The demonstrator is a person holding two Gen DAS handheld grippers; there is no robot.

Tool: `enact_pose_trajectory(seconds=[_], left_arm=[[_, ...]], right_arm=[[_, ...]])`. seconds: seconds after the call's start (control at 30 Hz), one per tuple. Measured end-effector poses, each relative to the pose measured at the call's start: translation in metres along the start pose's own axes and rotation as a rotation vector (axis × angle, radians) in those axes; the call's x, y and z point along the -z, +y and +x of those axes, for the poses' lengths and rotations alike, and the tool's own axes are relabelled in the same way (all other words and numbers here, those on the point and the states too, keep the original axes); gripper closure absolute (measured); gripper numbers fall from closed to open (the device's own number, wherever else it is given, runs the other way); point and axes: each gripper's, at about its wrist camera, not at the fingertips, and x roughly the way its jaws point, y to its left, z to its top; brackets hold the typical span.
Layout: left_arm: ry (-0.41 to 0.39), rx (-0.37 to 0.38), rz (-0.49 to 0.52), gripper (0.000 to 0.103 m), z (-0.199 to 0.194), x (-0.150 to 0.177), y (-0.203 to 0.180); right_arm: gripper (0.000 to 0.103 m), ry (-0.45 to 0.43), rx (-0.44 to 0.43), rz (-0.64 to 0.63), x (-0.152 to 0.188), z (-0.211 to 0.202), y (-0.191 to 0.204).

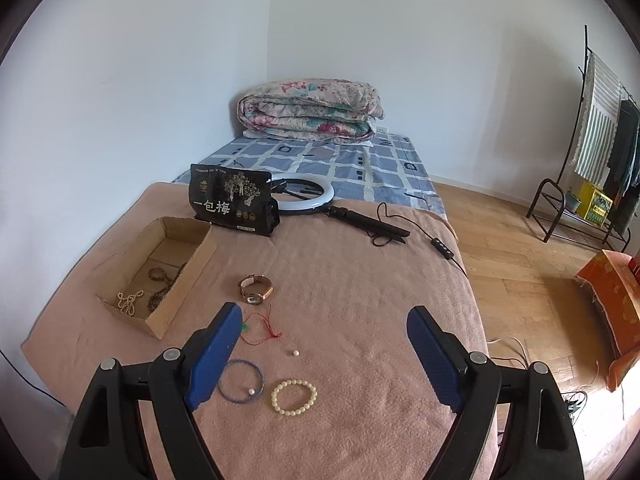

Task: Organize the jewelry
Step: 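Move the left tool to the blue bangle while the right tool approaches the yellow bracelet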

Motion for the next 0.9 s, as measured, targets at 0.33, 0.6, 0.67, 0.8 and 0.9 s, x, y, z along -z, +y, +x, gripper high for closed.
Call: enact_pose_trajectory(seconds=[0.33, 0.6, 0.67, 0.8, 0.9], left_arm=[[0.149, 0.19, -0.04, 0.046, 0.101, 0.058, -0.077], [0.225, 0.304, -0.001, 0.025, 0.155, 0.086, -0.143], [0.247, 0.316, 0.023, 0.025, 0.168, 0.092, -0.156], [0.296, 0.34, 0.033, 0.025, 0.196, 0.105, -0.175], [0.328, 0.355, 0.038, 0.025, 0.217, 0.113, -0.186]], right_arm=[[0.017, 0.054, 0.009, 0.027, 0.048, 0.03, -0.036], [0.01, 0.12, -0.046, 0.034, 0.092, 0.07, -0.042], [0.01, 0.135, -0.068, 0.032, 0.101, 0.078, -0.04], [0.009, 0.171, -0.115, 0.004, 0.116, 0.094, -0.032], [0.009, 0.213, -0.138, -0.035, 0.125, 0.109, -0.022]])
